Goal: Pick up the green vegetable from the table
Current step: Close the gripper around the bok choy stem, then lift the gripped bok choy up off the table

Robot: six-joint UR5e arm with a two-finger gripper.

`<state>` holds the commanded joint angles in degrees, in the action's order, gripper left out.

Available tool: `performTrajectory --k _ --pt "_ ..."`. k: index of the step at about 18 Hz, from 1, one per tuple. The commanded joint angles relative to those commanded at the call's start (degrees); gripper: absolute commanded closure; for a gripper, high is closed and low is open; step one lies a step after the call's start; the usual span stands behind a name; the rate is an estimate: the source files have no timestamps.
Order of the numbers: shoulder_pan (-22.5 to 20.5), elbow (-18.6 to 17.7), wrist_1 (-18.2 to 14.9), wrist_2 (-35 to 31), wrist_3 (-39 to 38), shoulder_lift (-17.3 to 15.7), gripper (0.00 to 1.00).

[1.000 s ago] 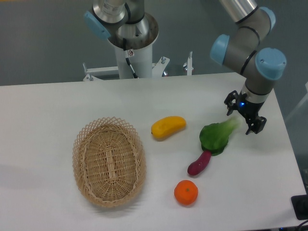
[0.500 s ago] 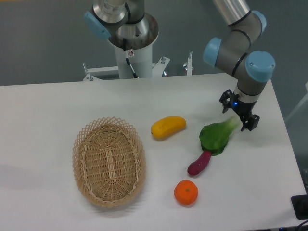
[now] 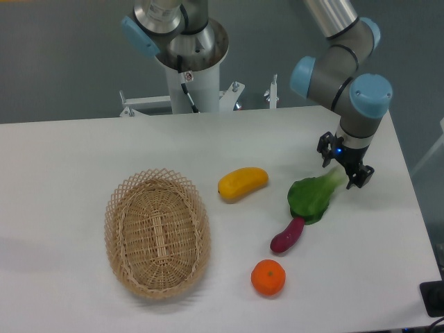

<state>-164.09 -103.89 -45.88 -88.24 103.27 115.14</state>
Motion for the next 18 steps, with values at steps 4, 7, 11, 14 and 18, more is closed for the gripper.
performTrajectory --k 4,7,11,14,18 --pt "0.0 0.3 -0.1 -0.1 0.1 -0.3 0.67" --pt "-0.3 0.6 -0.1 0.0 0.3 -0.7 0.67" --pt "-0.4 2.6 -1.0 0.0 0.3 -1.7 0.67" --pt "-0.5 3.6 -1.1 0.5 0.2 -2.6 0.67" --pt "-0.1 7.4 -7.6 1.5 0.7 -4.5 0.67"
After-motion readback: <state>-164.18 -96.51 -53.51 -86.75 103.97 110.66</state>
